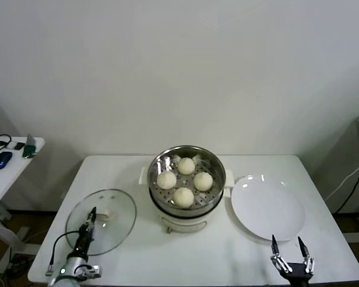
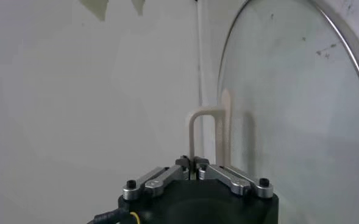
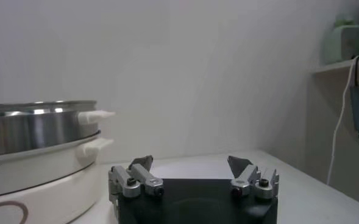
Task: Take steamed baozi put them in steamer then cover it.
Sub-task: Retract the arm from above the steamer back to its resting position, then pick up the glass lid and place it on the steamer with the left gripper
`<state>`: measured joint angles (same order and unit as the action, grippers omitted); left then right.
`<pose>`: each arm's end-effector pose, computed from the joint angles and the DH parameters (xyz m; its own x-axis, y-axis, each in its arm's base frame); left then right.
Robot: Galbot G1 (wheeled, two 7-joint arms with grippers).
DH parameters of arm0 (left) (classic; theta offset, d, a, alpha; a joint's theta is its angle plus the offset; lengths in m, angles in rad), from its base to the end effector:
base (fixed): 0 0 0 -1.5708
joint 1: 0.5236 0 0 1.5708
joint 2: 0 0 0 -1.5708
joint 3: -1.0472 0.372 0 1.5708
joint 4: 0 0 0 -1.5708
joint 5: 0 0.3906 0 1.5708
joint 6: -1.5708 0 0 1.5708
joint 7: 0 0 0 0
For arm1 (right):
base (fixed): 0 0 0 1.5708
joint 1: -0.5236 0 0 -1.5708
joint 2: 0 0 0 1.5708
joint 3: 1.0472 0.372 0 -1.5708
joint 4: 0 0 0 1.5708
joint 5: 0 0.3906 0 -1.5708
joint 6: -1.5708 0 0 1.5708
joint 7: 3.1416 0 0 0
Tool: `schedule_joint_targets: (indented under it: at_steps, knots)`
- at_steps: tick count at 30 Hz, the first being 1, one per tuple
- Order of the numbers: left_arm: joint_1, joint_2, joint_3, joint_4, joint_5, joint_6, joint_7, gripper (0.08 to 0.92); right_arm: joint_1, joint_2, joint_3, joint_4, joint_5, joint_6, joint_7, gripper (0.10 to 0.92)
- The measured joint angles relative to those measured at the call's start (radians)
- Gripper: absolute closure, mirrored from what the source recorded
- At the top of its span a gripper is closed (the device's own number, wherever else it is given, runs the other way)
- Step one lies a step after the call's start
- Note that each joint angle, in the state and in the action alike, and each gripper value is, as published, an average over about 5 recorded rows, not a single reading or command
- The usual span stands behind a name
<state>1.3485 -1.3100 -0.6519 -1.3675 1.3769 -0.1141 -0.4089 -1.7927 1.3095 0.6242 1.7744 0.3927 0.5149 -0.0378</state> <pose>0.2368 0.1635 -0.5165 -0.9972 -0.0396 0.0628 0.0651 -0.0593 0.9961 0.0944 -0.1128 -0.4589 -0.9984 0.0568 0.0061 0.0571 0.9952 0.0796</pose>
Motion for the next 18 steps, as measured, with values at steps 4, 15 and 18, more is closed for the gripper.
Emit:
schedule_joint_targets:
  at_steps: [4,15,18]
  knots:
    - [0.012,0.007,0.007,-0.020,-0.014,0.011,0.011,0.867,0.000,0.000,0.003,0.005,-0.004,-0.001,0.004,0.203]
    - [0.089,0.071,0.026,-0.260,-0.168,0.119,0.131,0.867,0.009,0.002,0.013,0.009,-0.028,-0.005,0.017,0.203]
    - [0.107,0.098,0.029,-0.352,-0.215,0.170,0.177,0.867,0.010,0.005,0.014,0.010,-0.037,-0.004,0.020,0.203]
